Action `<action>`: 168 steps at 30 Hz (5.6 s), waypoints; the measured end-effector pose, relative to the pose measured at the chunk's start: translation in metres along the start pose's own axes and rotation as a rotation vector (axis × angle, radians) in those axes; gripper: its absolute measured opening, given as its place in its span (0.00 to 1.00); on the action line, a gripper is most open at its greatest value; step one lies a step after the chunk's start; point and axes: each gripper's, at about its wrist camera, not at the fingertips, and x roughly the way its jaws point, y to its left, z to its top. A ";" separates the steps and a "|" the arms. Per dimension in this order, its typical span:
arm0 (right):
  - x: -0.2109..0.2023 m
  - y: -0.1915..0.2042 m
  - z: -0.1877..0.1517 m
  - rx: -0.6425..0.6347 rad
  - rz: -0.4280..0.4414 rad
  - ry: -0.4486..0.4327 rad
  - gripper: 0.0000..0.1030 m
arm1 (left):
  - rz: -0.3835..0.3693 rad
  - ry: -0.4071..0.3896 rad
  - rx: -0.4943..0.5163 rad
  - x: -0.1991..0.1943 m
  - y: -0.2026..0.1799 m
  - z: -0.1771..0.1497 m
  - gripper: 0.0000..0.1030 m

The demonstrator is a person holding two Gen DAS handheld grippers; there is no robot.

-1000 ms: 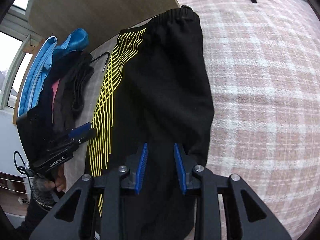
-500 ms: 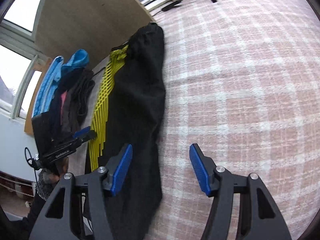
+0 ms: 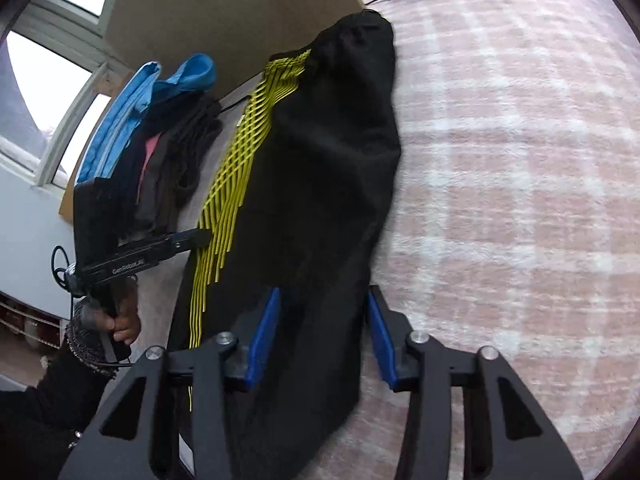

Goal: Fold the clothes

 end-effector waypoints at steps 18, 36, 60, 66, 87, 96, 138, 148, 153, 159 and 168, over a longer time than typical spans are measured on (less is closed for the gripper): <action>-0.120 0.058 -0.007 -0.094 0.062 -0.280 0.08 | -0.215 -0.267 -0.018 -0.154 -0.027 -0.036 0.02; 0.009 0.012 -0.001 -0.088 0.107 0.023 0.45 | -0.086 -0.147 -0.090 -0.118 0.006 -0.041 0.02; -0.171 0.324 0.033 -0.574 0.441 -0.371 0.09 | -0.104 -0.786 -0.069 -0.445 0.031 -0.064 0.02; -0.115 0.378 0.070 -0.535 0.469 -0.301 0.09 | 0.033 -0.856 -0.087 -0.495 0.072 -0.047 0.02; 0.155 0.314 0.277 -0.207 0.192 -0.027 0.09 | 0.297 -0.440 -0.285 -0.292 0.286 0.171 0.04; 0.151 0.289 0.288 -0.133 0.193 0.034 0.39 | 0.452 -0.407 -0.282 -0.287 0.280 0.168 0.11; 0.006 0.292 -0.020 -0.377 -0.142 -0.100 0.56 | 0.454 -0.418 -0.318 -0.235 0.226 -0.024 0.41; 0.007 0.293 -0.026 -0.352 -0.115 -0.108 0.56 | 0.347 -0.511 -0.316 -0.275 0.228 -0.048 0.48; 0.008 0.291 -0.025 -0.352 -0.123 -0.116 0.56 | 0.322 -0.493 -0.263 -0.283 0.227 -0.053 0.48; 0.024 0.287 -0.012 -0.346 -0.135 -0.076 0.56 | 0.298 -0.474 -0.198 -0.260 0.214 -0.045 0.48; 0.040 0.284 0.003 -0.367 -0.155 -0.057 0.56 | 0.257 -0.431 -0.231 -0.237 0.223 -0.037 0.28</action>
